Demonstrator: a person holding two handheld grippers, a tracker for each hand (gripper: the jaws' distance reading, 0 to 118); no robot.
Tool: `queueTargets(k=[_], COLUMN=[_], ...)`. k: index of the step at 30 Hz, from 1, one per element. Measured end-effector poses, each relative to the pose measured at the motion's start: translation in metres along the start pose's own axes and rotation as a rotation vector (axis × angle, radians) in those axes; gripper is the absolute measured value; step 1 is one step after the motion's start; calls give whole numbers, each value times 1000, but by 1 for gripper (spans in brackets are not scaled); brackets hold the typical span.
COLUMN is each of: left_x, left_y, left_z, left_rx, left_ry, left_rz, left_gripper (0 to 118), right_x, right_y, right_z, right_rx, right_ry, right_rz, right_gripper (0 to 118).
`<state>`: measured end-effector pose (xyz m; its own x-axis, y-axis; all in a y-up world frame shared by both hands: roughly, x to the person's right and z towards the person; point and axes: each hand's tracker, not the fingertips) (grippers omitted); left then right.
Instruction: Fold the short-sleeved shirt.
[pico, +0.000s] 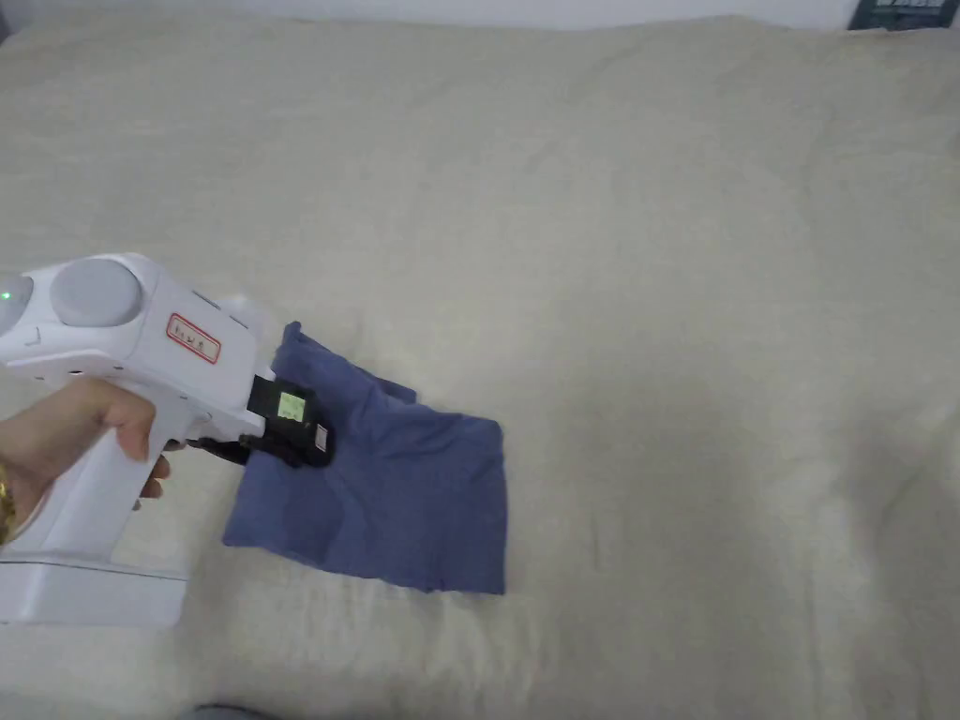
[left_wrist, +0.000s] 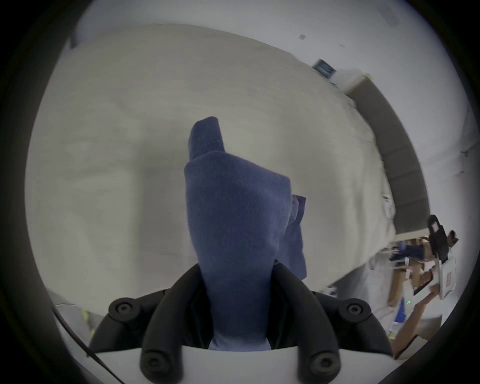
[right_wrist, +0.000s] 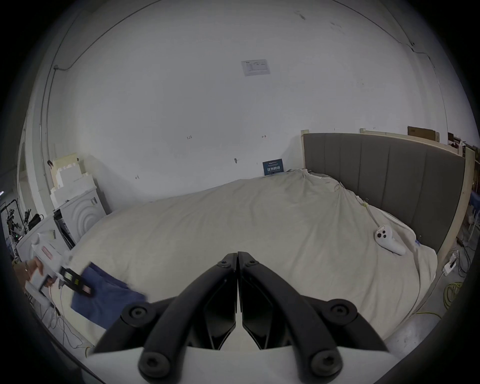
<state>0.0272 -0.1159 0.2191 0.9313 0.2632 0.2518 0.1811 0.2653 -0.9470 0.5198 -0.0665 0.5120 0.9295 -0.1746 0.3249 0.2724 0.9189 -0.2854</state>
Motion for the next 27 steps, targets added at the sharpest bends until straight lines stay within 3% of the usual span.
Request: queueTargets(k=[4, 10, 12, 14, 15, 16, 20, 21, 22, 24, 26, 27], left_x=[-84, -186, -209, -221, -223, -223, -188, -173, -155, -119, -71, -48], left_y=[12, 16, 14, 10, 8, 6, 0, -1, -2, -2, -6, -8], left_z=[24, 29, 23, 17, 18, 19, 45, 50, 55, 67, 77, 83], left_rx=[5, 18, 34, 71, 103, 149, 432, 506, 556, 669, 801, 854], left_ry=[245, 538, 611, 704, 758, 800, 912, 916, 899, 853, 760, 726], left_rz=[51, 114, 139, 139, 138, 144, 161, 146, 113, 61, 6, -18], left_gripper=[21, 23, 41, 83, 97, 103, 93, 88, 82, 58, 22, 12], right_x=[-10, -24, -27, -27, -26, -25, -20, 11, 15, 20, 24, 28], right_y=[-9, -16, -18, -18, -17, -16, -10, 5, 8, 13, 16, 21], right_z=[-8, -22, -25, -27, -28, -28, -22, 7, 10, 14, 17, 20], right_rx=[-19, -75, -90, -100, -101, -103, -86, -74, -57, -29, -1, 15], right_ry=[1, -1, -10, -18, -19, -17, -13, -6, 2, 6, 21, 39], right_rz=[-47, -28, -19, -5, -7, -8, 3, -5, -10, -4, -9, -26], right_gripper=[0, 0, 0, 0, 0, 0, 0, 0, 0, 0, 0, 0])
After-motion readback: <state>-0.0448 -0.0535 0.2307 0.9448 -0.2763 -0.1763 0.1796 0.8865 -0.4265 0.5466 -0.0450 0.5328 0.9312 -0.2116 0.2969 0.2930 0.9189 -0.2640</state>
